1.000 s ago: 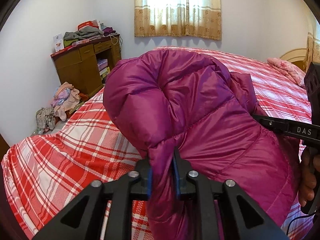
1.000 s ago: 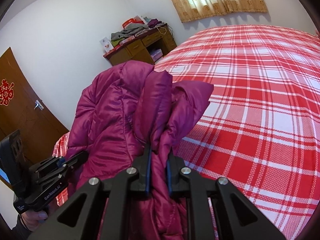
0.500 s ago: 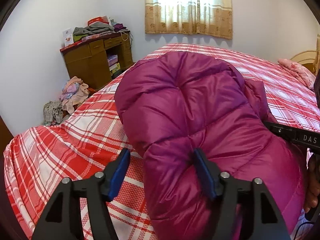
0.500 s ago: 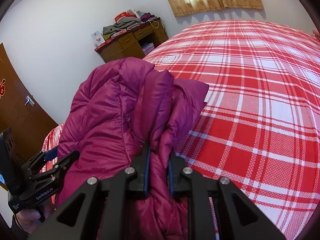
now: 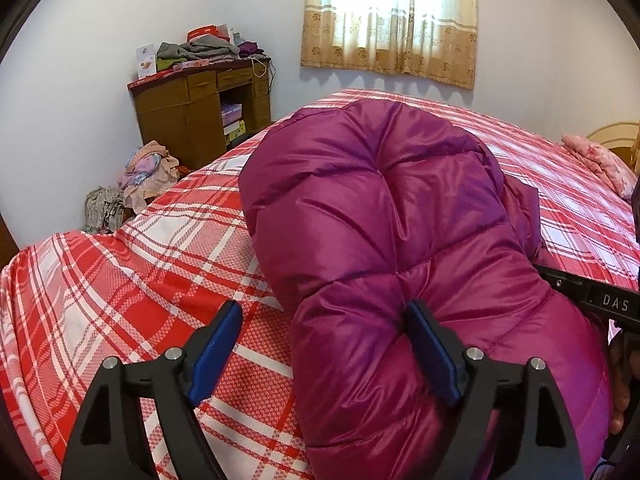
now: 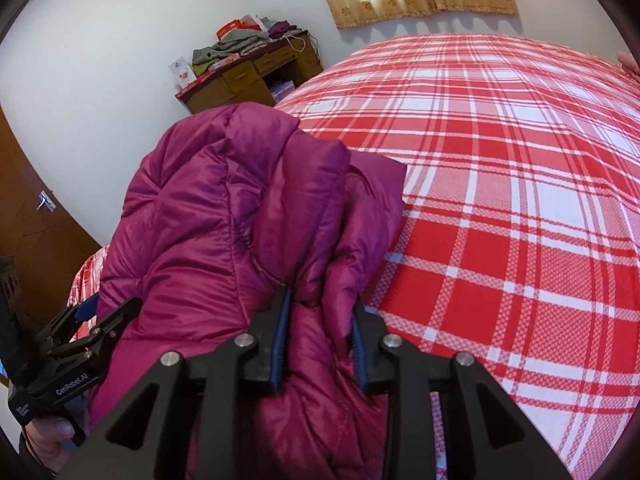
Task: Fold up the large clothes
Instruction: 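Lift the jacket bundle with both tools and carry it toward the bed's end, then lower the folded jacket onto the bed and open both tools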
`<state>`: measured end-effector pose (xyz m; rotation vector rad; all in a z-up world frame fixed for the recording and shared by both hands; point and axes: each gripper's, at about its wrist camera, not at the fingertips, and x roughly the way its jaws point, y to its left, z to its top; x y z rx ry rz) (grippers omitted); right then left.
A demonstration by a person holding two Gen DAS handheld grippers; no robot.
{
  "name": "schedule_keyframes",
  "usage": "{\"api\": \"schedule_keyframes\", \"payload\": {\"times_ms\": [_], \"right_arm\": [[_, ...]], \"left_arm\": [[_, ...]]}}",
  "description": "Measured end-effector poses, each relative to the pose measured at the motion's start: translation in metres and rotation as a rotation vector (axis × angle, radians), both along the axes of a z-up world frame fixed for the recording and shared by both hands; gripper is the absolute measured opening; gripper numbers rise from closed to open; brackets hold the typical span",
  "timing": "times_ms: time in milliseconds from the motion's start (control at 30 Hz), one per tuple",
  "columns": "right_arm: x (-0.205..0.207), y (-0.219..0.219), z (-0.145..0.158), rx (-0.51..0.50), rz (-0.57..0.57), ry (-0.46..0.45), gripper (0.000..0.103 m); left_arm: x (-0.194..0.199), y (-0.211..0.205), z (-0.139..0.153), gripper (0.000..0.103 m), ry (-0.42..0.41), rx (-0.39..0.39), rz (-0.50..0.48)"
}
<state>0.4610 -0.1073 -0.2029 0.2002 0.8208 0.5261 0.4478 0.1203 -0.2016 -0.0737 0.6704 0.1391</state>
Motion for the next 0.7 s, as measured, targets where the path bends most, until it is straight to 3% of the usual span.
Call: {"api": "schedule_keyframes", "payload": {"times_ms": [200,333,400,533,700], "right_arm": [[0.001,0.001,-0.004,-0.004,-0.005,0.004,0.035],[0.002,0.001,-0.002,-0.027,-0.023,0.005,0.046],[-0.001,-0.004,0.006,-0.036,-0.045,0.002,0.05],[-0.029,-0.013,0.043,-0.059,-0.097,-0.07,0.066],[-0.091,-0.013,0.097,-0.113,-0.103,-0.214,0.069]], "left_arm": [[0.002,0.002,-0.004,0.087,-0.005,-0.019,0.006],[0.001,0.002,0.002,0.087,0.01,-0.012,0.021],[-0.007,-0.001,0.014,0.087,0.009,0.015,0.041],[-0.041,-0.006,0.054,0.087,-0.076,0.033,0.044],[-0.091,-0.016,0.107,0.087,-0.175,0.062,0.037]]}}
